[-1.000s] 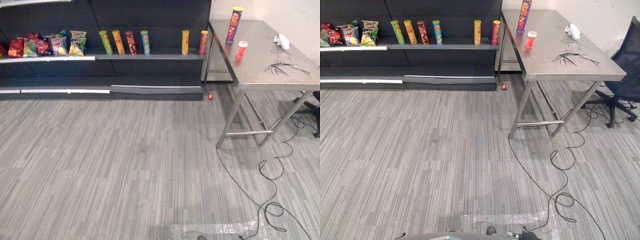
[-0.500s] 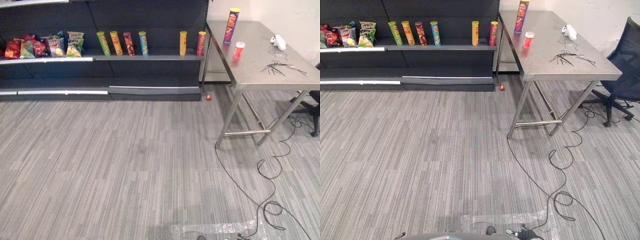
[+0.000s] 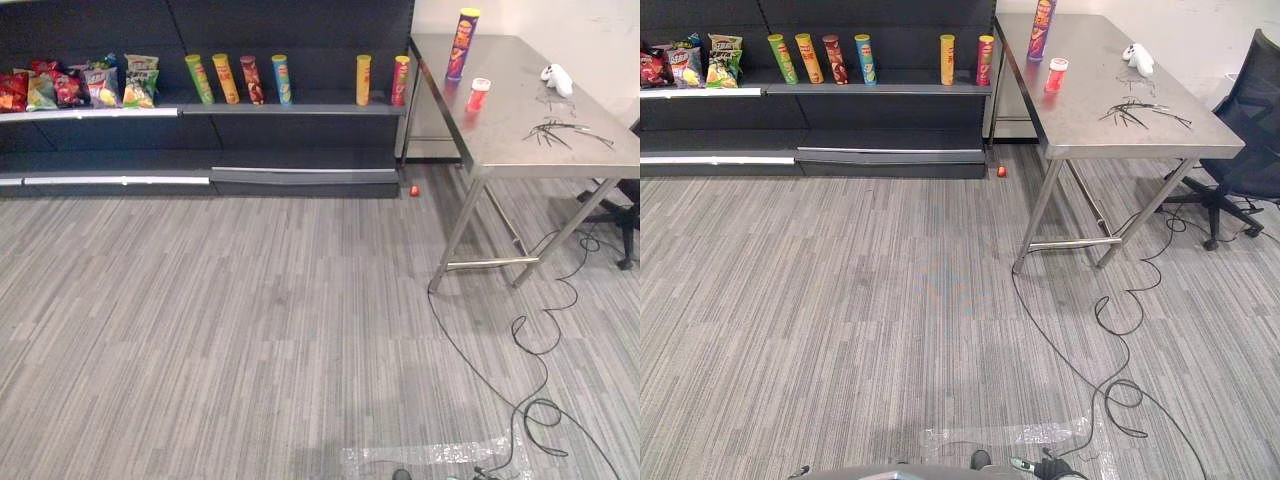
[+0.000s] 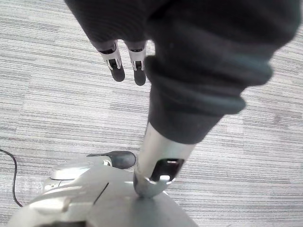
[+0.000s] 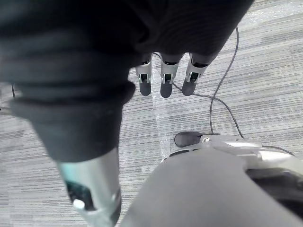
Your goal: Put the gum and the chips on the shelf.
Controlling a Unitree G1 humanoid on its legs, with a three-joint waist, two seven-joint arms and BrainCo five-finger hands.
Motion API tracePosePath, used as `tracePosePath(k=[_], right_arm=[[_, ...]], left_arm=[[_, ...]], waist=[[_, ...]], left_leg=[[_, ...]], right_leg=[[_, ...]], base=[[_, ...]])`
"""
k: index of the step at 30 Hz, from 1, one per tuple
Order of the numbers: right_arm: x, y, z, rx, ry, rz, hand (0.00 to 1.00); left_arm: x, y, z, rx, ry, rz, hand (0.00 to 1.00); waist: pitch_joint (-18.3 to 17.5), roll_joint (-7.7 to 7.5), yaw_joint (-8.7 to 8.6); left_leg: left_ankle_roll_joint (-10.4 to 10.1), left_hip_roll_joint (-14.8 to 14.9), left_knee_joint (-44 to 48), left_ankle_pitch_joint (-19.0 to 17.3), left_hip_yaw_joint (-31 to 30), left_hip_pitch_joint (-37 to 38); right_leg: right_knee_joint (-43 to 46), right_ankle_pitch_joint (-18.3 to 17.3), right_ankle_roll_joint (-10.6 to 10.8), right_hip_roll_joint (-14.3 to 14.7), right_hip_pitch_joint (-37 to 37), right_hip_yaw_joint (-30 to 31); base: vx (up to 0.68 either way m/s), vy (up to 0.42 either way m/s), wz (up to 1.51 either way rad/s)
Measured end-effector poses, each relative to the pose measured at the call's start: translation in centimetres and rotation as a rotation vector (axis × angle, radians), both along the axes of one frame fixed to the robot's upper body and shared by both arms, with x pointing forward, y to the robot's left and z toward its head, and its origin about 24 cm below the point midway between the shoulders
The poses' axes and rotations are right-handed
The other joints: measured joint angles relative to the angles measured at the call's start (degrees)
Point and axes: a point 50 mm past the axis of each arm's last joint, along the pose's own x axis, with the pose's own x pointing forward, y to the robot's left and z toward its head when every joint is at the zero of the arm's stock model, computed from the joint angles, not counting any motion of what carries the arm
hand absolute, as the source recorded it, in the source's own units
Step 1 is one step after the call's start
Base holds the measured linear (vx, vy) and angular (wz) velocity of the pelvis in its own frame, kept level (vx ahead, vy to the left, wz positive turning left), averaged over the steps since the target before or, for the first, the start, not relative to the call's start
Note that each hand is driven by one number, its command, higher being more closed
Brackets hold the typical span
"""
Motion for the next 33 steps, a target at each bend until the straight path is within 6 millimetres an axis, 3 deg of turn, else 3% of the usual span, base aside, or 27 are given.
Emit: tracePosePath(k=[27, 33], right_arm=[[0.1, 0.0, 0.0, -0.001, -0.003, -0.014, 0.0], [3.4, 0.1, 0.7, -0.004, -0.089, -0.009, 0.0]], left_arm=[[0.2, 0.1, 0.0, 0.004, -0.003, -0.022, 0.0], [3.0, 0.2, 0.6, 0.014, -0.087, -0.023, 0.0]], waist=[[0.2, -0.12, 0.03], [4.1, -0.3, -0.02]], left_leg=[[0.0, 0.1, 0.1, 0.0, -0.1, 0.0], [0.1, 0.8, 3.3, 0.1, 0.1, -5.7]], right_leg=[[0.0, 0.0, 0.0, 0.0, -0.1, -0.1], [6.3, -1.6, -1.3, 0.0, -7.2, 0.0]], base=[[-0.01, -0.004, 0.0], [-0.05, -0.018, -0.03]])
